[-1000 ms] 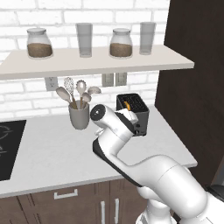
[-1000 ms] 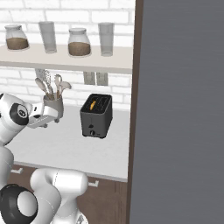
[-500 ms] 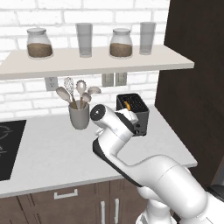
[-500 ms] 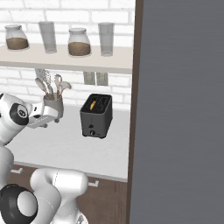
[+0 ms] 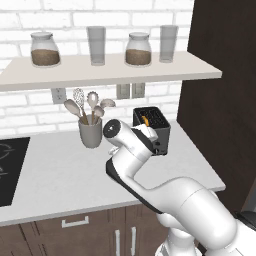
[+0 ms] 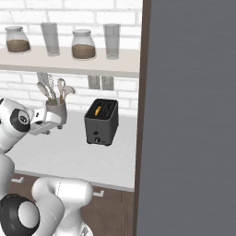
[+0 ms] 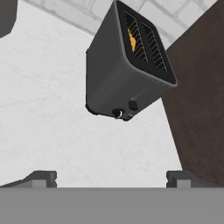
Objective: Start the toaster. Once the lever pops up, take the bread to the plate on the dining counter.
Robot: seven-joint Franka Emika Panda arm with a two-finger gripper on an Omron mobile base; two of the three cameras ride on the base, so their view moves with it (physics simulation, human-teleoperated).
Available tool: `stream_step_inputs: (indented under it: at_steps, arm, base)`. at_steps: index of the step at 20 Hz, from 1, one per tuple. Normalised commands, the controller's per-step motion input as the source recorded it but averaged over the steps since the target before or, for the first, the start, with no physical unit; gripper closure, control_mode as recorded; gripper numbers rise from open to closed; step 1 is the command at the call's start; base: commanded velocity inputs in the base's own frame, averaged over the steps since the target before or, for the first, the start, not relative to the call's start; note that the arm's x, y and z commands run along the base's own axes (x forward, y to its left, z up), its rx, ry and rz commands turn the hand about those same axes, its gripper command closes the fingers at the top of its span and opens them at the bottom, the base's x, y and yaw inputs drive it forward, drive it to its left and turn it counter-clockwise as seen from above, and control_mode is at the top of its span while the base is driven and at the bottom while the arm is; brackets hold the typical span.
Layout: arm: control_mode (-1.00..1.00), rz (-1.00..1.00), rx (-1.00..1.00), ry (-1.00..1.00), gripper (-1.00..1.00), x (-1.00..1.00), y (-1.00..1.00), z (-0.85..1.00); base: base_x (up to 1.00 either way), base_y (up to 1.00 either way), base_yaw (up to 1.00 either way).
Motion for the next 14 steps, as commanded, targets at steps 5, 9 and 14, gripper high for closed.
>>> stream_step_inputs:
  at_steps: [5,9,14]
  arm:
    - [-1.0,0.0,0.0,0.0,-1.0,0.0,0.0,0.0]
    - [-1.0,0.0,0.0,0.0,-1.0,0.0,0.0,0.0]
    - [-1.0,0.0,0.0,0.0,-1.0,0.0,0.0,0.0]
  base:
    - [0.0,0.0,0.0]
    - [0.0,0.0,0.0]
    - [0.0,0.0,0.0]
